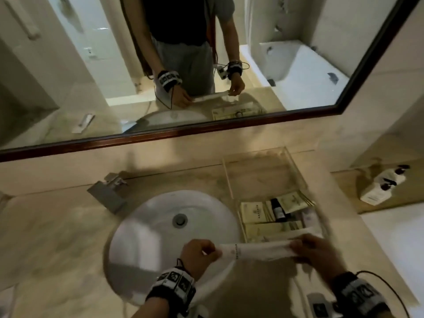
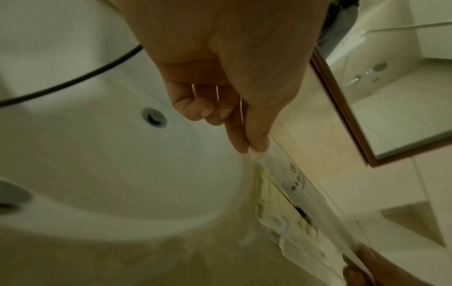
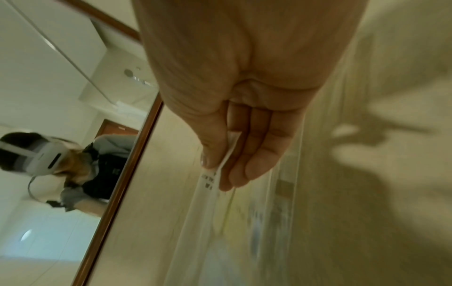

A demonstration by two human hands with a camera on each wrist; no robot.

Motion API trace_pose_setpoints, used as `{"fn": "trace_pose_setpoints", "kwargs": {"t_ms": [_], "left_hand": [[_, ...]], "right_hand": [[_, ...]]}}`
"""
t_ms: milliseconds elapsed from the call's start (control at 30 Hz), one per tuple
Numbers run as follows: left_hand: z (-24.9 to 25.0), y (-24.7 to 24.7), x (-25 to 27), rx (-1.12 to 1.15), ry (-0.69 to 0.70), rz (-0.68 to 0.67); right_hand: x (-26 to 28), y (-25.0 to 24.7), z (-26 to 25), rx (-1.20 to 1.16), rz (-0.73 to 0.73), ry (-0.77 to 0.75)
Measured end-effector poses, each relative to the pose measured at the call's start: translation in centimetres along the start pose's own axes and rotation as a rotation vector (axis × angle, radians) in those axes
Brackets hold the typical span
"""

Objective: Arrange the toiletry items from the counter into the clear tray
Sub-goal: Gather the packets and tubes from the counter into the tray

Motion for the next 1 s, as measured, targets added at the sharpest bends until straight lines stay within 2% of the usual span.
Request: {"fn": "trace_pose_setpoints", "kwargs": {"t_ms": [133, 233, 333, 400, 567, 767, 867, 1000], "left_hand": [[4.1, 4.7, -2.6, -0.157, -0.007, -0.014], [6.5, 7.4, -4.2, -0.289, -0.025, -0.044], [7.1, 8.8, -5.2, -0.397, -0.060, -0.045], [7.2, 9.2, -5.6, -0.431, -0.088, -0.023], [7.3, 9.5, -6.0, -0.433, -0.116, -0.020], [6.0, 7.9, -5.5, -0.284, -0.139, -0.066], [4.8, 5.7, -4.9, -0.215, -0.139, -0.045], [1.8, 1.3, -2.5, -0.085, -0.205, 0.086]], "right_hand": [[-2.4, -5.3, 0.6, 0.089, 0.152, -0.094], [-4.8, -7.5, 0.9, 0.275, 0.244, -0.135], [-6.2, -8.4, 1.1, 0.496, 0.240, -0.101], [-6.3, -8.5, 1.0, 0.527, 0.227, -0.083], [-6.0, -7.9, 0.4, 0.634, 0.218, -0.129], [-4.8, -7.0, -0.8, 0.500, 0.307, -0.142], [-3.9, -4.8, -2.9, 0.472, 0.348, -0.270], [-3.7, 2.2, -6.0, 0.505, 0.200, -0.363]]}}
Point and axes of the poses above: each hand's wrist, its own x-axis away from the middle knuckle, its own y-axis out of the palm, z = x × y, the point moved 1 cm from there along -x, towards the middle knuckle, and after that the axes turned 10 degrees about x, right-handed, at the moved point
